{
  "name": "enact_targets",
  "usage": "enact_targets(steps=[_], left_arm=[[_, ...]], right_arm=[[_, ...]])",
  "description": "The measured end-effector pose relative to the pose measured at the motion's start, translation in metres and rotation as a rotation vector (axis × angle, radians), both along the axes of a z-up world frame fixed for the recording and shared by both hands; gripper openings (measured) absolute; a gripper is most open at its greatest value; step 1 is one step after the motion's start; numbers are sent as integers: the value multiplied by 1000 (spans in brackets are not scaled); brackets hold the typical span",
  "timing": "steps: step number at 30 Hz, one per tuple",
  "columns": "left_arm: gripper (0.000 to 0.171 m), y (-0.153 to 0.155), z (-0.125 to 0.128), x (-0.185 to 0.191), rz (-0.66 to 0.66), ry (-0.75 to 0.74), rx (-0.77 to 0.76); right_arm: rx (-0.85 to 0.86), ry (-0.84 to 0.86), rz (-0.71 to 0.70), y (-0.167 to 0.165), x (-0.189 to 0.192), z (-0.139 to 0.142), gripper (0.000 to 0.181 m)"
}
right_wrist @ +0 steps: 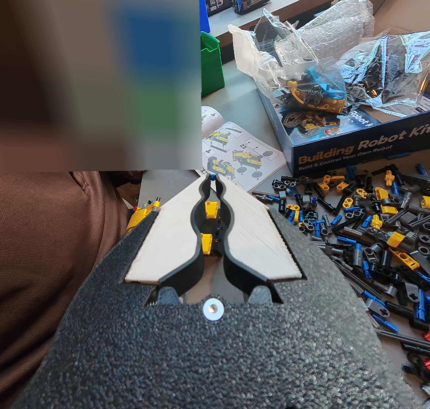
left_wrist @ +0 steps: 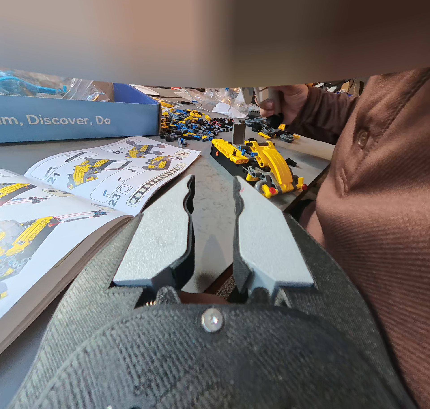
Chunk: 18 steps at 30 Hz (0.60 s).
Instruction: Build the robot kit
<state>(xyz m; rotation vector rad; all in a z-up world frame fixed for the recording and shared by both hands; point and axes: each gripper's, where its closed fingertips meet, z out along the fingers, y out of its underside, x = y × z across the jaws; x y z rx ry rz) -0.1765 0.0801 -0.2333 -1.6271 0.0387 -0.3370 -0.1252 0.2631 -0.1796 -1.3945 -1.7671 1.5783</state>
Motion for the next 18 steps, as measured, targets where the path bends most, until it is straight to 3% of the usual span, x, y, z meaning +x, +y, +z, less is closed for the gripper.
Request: enact_targets(steps=[18], left_arm=[[30,-7,6,-8,45,23,7]], right_arm=[[20,-1,5,-15,7,3,0]])
